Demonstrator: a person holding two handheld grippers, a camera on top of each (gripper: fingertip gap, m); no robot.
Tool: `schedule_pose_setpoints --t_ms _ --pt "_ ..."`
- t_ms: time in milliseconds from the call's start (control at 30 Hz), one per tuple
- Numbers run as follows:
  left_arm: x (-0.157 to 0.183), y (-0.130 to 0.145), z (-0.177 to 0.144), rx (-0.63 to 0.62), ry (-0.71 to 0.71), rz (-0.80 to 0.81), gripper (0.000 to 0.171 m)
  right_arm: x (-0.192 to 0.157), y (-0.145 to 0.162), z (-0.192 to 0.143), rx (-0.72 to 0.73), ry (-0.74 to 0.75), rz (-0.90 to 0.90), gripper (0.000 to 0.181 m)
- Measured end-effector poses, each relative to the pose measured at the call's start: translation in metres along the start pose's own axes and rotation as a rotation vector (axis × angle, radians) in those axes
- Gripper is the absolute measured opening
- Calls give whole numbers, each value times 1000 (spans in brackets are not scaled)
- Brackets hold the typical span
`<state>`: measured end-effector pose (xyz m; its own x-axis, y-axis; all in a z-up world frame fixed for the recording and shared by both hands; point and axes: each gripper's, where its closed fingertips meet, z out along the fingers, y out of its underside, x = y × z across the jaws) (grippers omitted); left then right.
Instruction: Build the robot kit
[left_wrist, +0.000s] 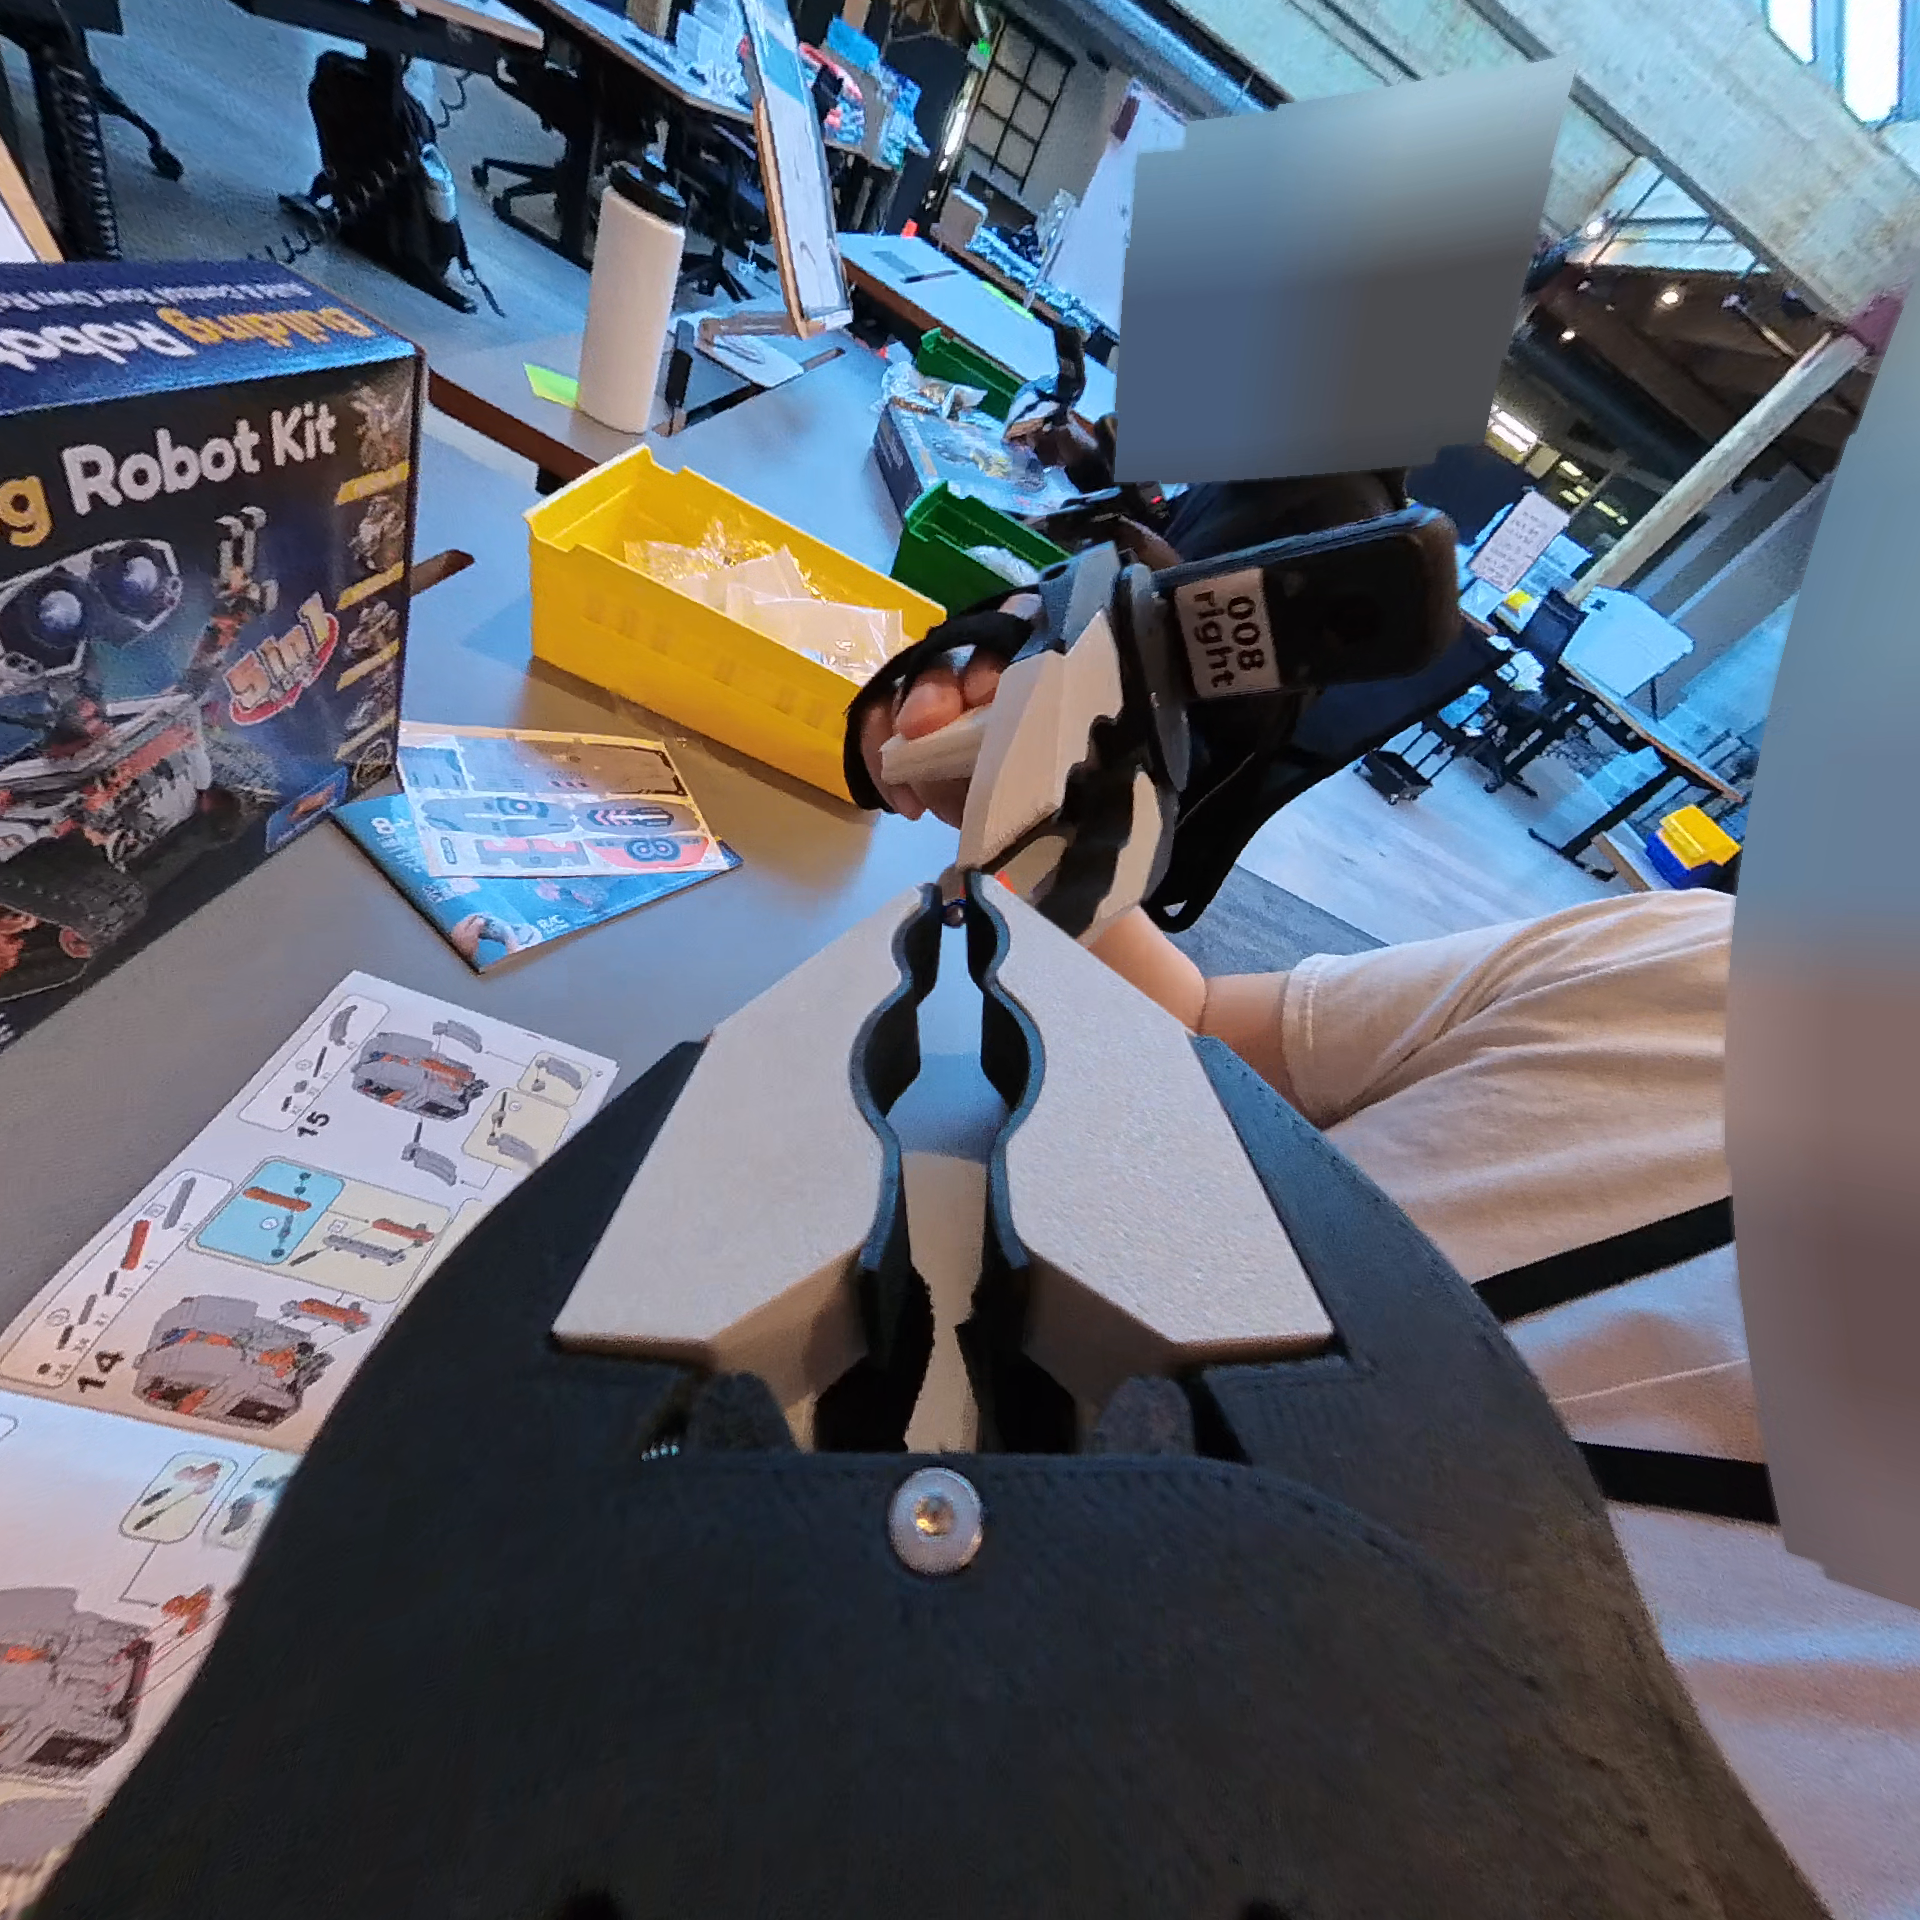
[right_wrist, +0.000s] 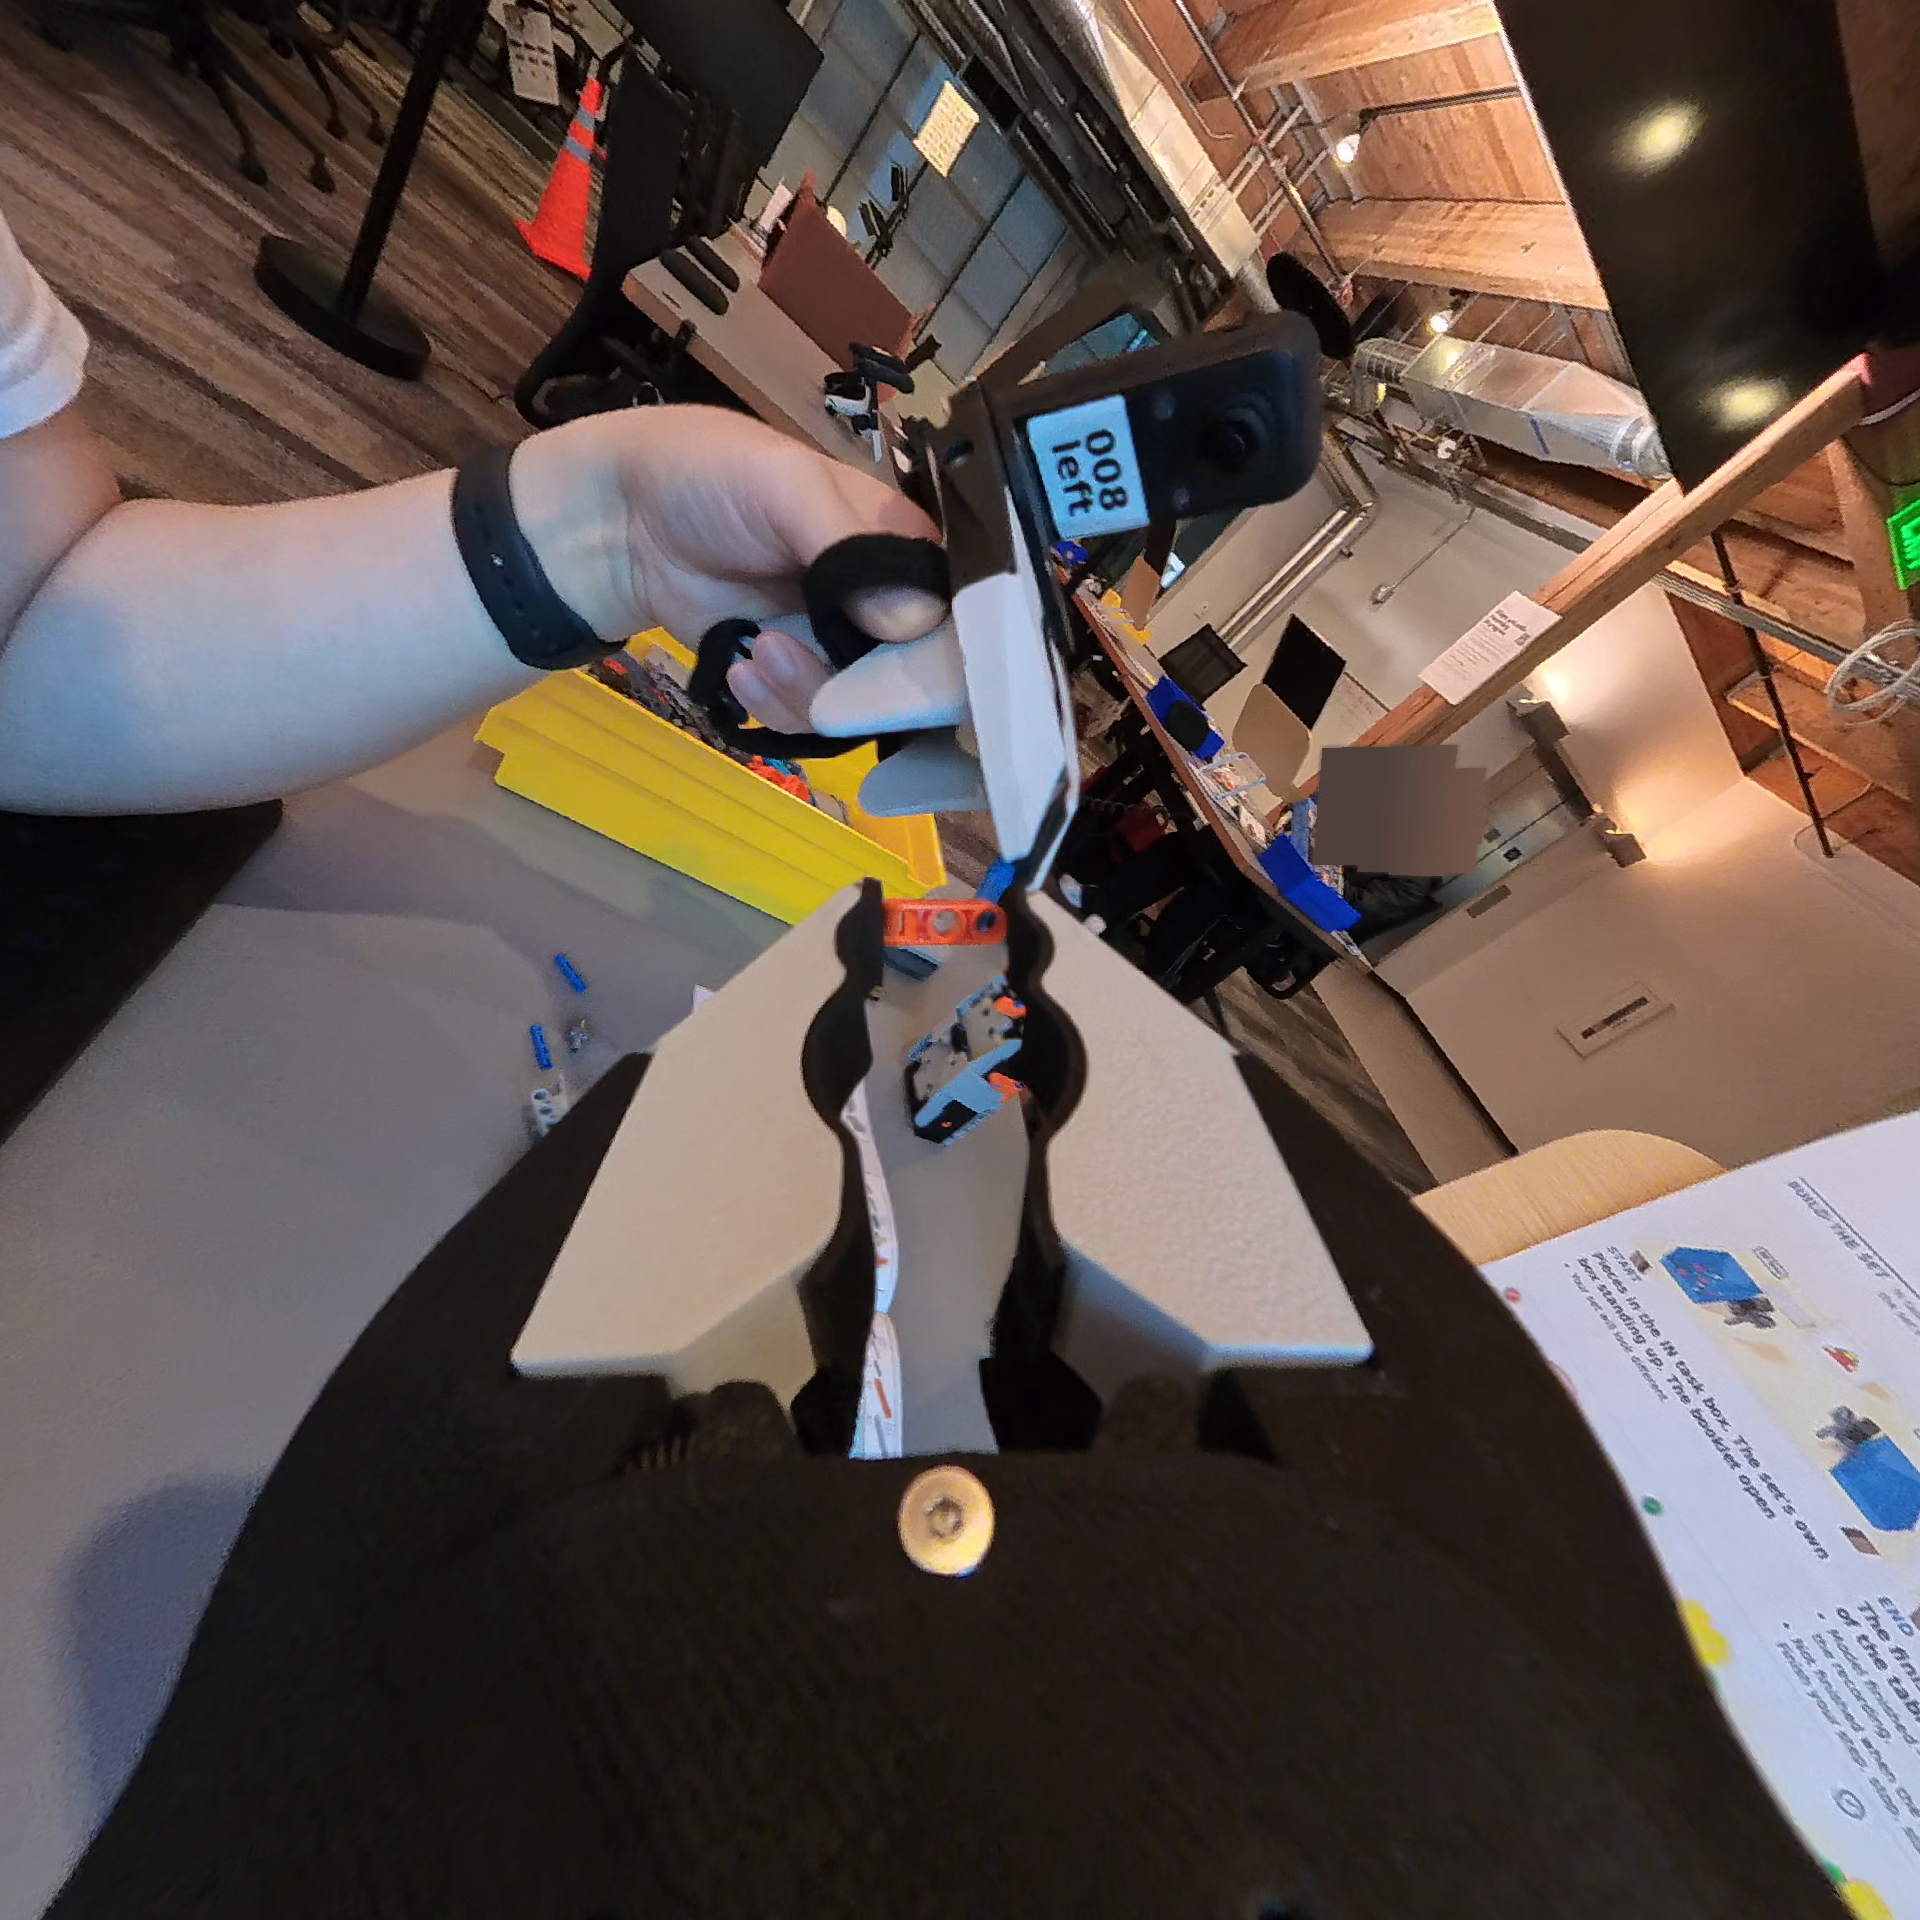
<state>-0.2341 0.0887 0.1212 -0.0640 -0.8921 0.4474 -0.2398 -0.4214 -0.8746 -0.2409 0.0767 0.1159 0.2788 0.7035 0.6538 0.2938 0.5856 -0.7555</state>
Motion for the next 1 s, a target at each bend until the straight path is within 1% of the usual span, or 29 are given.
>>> schedule_pose_setpoints --t_ms 67,200,233,267,300,333,367,400,433,467,500,567,600,700,800,900,1000 --pt "0 2 1 -15 -2 0 2 5 1 1 0 27 5 22" --pt "-4 -1 -3 5 -26 1 2 8 3 -2 13 33 30 22" --pt "-6 -2 -5 11 -34 -1 2 8 6 -4 0 23 36 22" --pt "-7 -3 -8 18 -34 -9 2 1 13 -4 -26 -29 66 23" --pt "-8 -3 -11 24 -34 -19 2 -15 27 -4 -86 -142 142 23" --pt "-11 -3 -14 31 -37 -30 2 -37 49 -5 -191 -279 252 22" --pt "-14 -3 -17 36 -46 -39 2 -55 77 -6 -330 -369 323 23" --pt "-18 -3 -19 38 -59 -47 1 -69 107 -5 -459 -410 325 23" --pt "-22 -2 -21 36 -77 -53 1 -84 132 -5 -554 -466 302 23" --pt "-27 -1 -23 28 -101 -55 0 -99 152 -4 -632 -517 288 23" --pt "-32 0 -24 20 -133 -52 1 -107 172 -4 -716 -538 286 24" --pt "-45 1 -30 13 -219 -40 1 -121 200 -8 -864 -583 306 24" --pt "-51 2 -34 11 -265 -36 1 -125 208 -10 -910 -596 304 24" --pt "-64 4 -45 -2 -384 -33 2 -132 221 -15 -976 -611 295 24" --pt "-71 7 -51 -27 -462 -24 2 -133 230 -17 -1031 -600 287 24" --pt "-69 9 -50 -49 -474 -13 2 -137 238 -18 -1088 -605 282 24" --pt "-65 9 -49 -50 -473 -9 2 -141 242 -16 -1115 -610 269 24"
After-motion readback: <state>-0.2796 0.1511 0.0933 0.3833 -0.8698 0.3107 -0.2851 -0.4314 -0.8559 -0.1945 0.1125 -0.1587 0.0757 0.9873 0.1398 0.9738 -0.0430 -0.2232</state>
